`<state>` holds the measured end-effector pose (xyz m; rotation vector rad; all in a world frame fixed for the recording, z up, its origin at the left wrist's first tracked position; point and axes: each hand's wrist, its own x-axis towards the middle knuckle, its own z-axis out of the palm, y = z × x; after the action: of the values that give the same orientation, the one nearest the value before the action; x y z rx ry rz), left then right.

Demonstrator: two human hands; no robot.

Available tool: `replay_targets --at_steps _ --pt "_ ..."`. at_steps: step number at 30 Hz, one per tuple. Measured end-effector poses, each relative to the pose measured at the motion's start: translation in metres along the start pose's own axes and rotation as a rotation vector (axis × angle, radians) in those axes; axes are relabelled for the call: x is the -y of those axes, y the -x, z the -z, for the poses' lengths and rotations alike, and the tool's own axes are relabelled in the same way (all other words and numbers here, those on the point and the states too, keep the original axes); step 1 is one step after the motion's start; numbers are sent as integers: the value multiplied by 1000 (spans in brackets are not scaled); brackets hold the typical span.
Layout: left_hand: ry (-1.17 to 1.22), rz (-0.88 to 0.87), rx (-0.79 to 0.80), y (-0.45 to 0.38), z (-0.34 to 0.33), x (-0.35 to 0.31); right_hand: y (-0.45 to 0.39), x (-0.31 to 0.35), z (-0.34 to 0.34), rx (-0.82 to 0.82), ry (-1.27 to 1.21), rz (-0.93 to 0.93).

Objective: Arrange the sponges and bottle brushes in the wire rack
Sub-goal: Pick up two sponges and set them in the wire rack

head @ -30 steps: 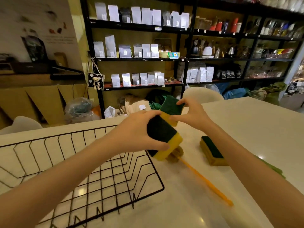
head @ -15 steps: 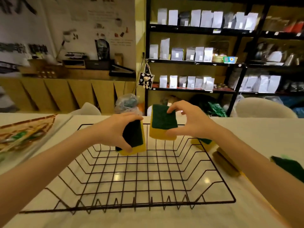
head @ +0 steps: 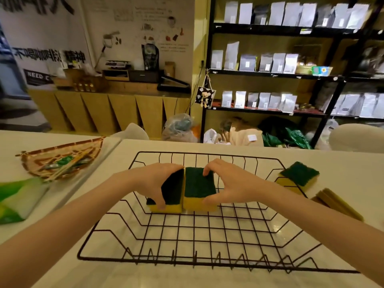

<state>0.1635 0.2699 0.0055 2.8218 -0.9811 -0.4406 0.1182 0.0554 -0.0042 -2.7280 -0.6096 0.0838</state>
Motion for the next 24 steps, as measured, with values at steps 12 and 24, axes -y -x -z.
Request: replay_targets --at_steps 12,24 --pt "-56 34 15 3 -7 4 0 1 -17 33 30 -22" --pt "-298 60 17 -3 -8 -6 -1 11 -25 51 -9 -9"
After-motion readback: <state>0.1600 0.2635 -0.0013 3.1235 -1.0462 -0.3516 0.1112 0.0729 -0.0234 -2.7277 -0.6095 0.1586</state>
